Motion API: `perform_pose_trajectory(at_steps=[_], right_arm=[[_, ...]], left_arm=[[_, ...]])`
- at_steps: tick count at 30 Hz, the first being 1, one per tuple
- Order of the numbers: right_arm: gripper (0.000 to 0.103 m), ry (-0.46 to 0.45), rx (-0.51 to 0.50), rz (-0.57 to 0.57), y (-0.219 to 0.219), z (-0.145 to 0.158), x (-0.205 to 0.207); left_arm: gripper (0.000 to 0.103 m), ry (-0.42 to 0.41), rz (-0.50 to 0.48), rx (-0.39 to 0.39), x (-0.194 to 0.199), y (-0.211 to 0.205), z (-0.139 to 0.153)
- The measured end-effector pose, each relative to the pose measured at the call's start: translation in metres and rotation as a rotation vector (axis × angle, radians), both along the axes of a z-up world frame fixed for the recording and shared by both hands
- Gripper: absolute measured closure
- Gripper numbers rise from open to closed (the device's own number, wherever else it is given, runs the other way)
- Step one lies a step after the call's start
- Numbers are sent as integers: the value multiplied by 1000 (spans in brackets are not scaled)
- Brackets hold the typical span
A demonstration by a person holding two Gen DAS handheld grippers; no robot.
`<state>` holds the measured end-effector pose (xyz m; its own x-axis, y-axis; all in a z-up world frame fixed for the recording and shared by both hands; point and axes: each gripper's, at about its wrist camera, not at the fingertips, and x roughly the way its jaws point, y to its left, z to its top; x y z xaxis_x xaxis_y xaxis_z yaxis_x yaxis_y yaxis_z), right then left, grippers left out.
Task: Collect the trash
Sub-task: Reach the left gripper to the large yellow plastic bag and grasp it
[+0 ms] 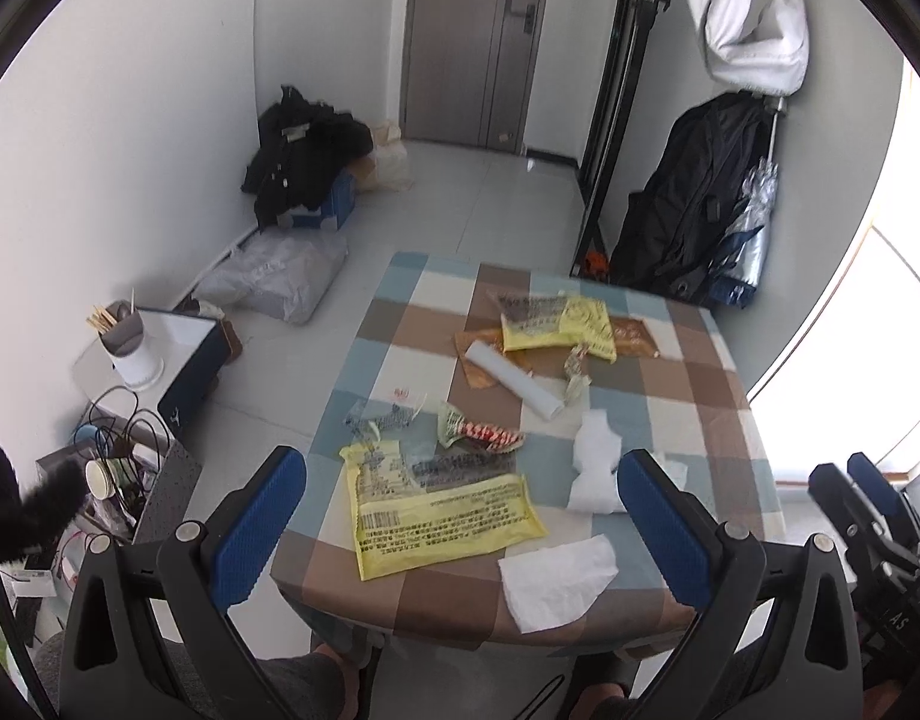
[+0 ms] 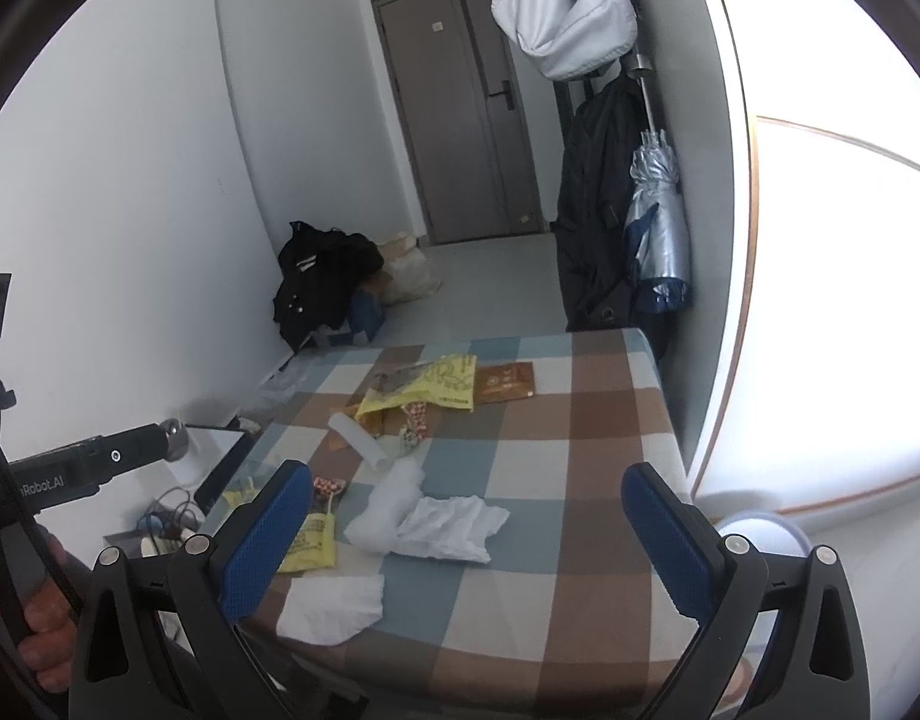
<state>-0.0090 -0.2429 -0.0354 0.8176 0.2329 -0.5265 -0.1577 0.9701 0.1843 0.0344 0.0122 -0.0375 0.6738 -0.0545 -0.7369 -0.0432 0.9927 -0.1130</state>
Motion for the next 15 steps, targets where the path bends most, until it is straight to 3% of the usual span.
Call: perform_pose_trajectory(at_steps=[5, 13, 15], right_arm=[[0, 47, 23, 18, -3, -10, 18], [0, 134, 42, 41, -9, -28, 48], [0, 168, 49, 48, -11, -33, 56]], left_arm=[[1, 136, -38, -22, 23, 24, -23], [1, 420, -84, -72, 50, 39, -76], [1, 446, -85, -69, 54, 38, -84]])
